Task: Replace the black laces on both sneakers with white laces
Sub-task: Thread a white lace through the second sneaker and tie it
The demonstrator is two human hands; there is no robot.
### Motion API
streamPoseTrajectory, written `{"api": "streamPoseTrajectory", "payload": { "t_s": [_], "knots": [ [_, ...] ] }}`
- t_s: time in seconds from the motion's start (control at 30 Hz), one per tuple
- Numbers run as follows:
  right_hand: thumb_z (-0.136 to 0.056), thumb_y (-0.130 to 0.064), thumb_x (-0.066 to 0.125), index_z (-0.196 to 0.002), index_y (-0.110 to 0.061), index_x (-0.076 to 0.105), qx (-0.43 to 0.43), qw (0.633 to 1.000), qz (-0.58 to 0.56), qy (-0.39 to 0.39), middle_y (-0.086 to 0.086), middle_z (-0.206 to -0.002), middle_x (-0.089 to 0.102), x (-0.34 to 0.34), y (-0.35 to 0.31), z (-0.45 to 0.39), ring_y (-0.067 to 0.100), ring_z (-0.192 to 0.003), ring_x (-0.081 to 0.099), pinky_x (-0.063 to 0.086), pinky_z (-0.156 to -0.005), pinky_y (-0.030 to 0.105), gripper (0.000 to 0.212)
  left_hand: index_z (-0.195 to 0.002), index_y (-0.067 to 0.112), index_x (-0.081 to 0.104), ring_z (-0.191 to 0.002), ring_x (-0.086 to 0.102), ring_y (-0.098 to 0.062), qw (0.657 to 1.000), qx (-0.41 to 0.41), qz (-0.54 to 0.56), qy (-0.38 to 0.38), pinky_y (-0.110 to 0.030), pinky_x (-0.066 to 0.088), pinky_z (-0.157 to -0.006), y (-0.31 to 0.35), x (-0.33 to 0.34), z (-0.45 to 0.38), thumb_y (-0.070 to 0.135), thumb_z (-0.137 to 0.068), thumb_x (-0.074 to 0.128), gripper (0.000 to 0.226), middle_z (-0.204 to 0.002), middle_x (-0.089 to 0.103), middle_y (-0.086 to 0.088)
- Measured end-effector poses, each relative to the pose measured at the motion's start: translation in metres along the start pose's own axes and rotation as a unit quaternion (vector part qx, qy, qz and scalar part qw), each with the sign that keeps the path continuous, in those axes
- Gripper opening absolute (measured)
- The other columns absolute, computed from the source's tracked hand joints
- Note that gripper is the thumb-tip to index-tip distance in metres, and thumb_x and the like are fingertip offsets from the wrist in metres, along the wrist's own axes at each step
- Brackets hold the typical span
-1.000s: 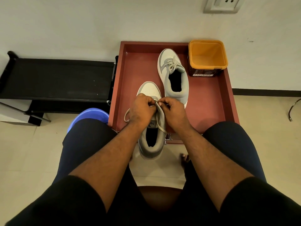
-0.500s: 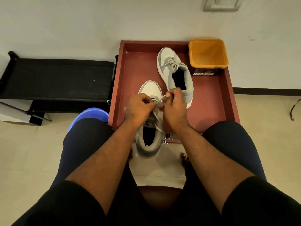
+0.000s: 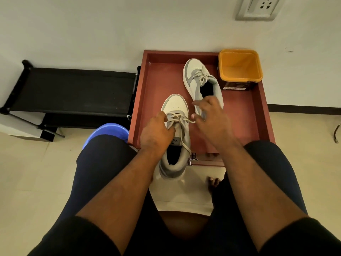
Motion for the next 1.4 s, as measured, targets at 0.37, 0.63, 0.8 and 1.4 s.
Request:
{"api": "streamPoseTrajectory", "payload": {
  "t_s": [0.37,0.63,0.8,1.4],
  "knots": [
    [-0.092,-0.007,0.054,-0.101,-0.009,0.068,0.088,0.984,-0.123,0.09,0.004,-0.094,0.067,0.002,0.014,0.002,0.016,-0.08,0.063,0.052,-0.075,0.023,0.017,-0.099,0.02,0.06,-0.071,0.059,-0.01,0.999,0.0,0.033,0.039,-0.019,0.042,-0.054,-0.001,-0.01,-0.005,0.027,-0.089,0.064,0.013,-0.085,0.062,0.004],
    [-0.099,-0.008,0.045,-0.105,-0.012,0.049,0.119,0.78,-0.544,0.287,0.011,-0.104,0.066,-0.072,0.025,0.025,0.019,-0.055,0.052,0.044,-0.046,0.025,0.009,-0.107,0.021,0.062,-0.075,0.063,-0.012,0.997,-0.01,0.064,0.038,-0.029,0.055,-0.065,-0.004,-0.008,-0.008,0.032,-0.089,0.064,0.022,-0.09,0.065,0.005],
    [-0.087,-0.011,0.066,-0.13,-0.021,0.043,0.127,0.959,-0.134,0.217,0.002,-0.136,0.042,-0.065,0.003,0.034,0.007,-0.114,0.047,0.041,-0.073,0.004,0.049,-0.118,0.021,0.056,-0.073,0.061,-0.01,0.996,-0.014,0.08,0.035,-0.02,0.046,-0.057,-0.004,-0.008,-0.008,0.03,-0.088,0.066,0.034,-0.094,0.064,0.001],
    [-0.094,0.002,0.049,-0.103,-0.009,0.065,0.173,0.805,-0.549,-0.146,0.001,-0.07,0.069,0.021,-0.039,0.057,0.005,-0.035,0.034,0.021,-0.038,0.016,0.022,-0.124,0.014,0.049,-0.048,0.054,-0.022,0.791,-0.167,0.553,-0.2,-0.026,0.047,-0.041,0.016,0.0,0.069,0.019,-0.101,0.044,0.024,-0.101,0.07,-0.01]
  ]
}}
Point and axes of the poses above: each hand's wrist, its own z-axis away from the middle knuckle, its own x-axis out of the palm, y = z × x, the point moved 8 cm from there along -z, towards the middle knuckle
